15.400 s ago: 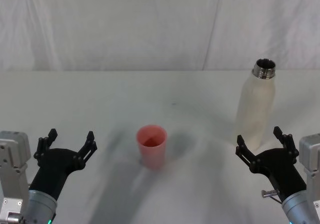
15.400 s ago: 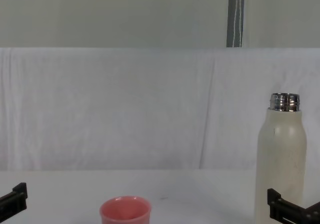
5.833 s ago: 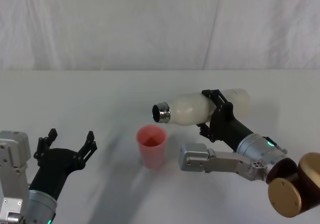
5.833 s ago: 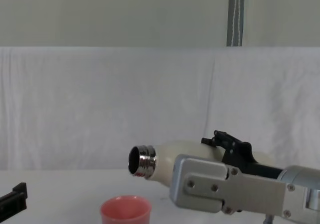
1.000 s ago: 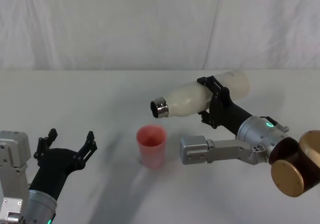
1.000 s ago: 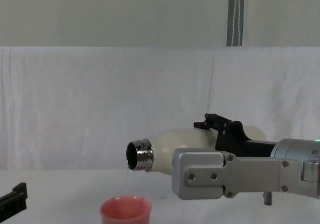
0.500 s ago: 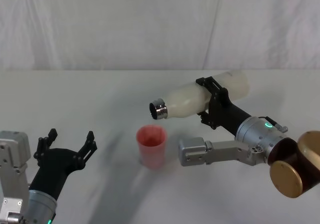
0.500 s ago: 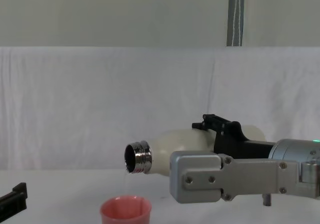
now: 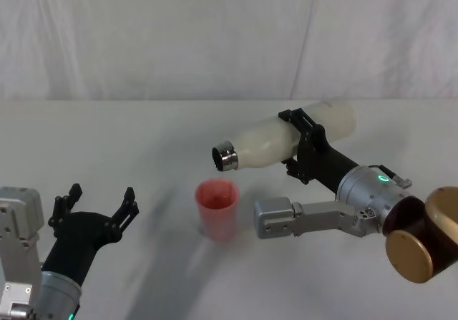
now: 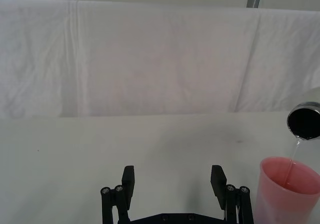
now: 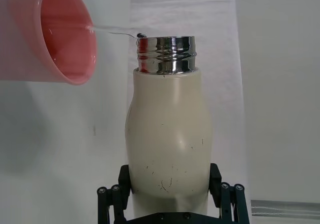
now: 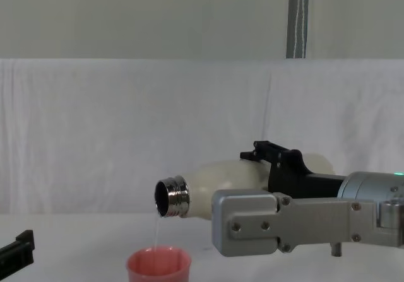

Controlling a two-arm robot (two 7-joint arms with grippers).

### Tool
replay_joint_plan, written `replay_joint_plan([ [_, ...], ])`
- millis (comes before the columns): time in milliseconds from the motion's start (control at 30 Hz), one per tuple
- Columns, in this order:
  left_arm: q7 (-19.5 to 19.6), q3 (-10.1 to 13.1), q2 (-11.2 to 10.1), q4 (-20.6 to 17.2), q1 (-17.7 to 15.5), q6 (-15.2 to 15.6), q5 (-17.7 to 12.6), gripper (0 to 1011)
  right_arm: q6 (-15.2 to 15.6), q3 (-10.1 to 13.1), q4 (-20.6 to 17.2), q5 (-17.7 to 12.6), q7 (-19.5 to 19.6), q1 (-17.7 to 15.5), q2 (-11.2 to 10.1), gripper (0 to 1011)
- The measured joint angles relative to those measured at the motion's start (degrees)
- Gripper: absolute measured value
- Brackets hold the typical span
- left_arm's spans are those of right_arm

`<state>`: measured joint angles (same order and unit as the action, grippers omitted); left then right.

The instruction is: Grasp the thermos with one hand and pour water into the cup lid.

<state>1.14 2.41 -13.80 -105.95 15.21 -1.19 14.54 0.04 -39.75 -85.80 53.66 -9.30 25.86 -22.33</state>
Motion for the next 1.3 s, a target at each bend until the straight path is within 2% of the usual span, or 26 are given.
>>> replay_joint_plan([
  [1300, 0.00, 0.00, 0.00, 0.00, 0.00, 0.00, 0.00, 1001, 0.06, 0.18, -0.47, -0.08, -0.40, -0.17, -0.43, 950],
])
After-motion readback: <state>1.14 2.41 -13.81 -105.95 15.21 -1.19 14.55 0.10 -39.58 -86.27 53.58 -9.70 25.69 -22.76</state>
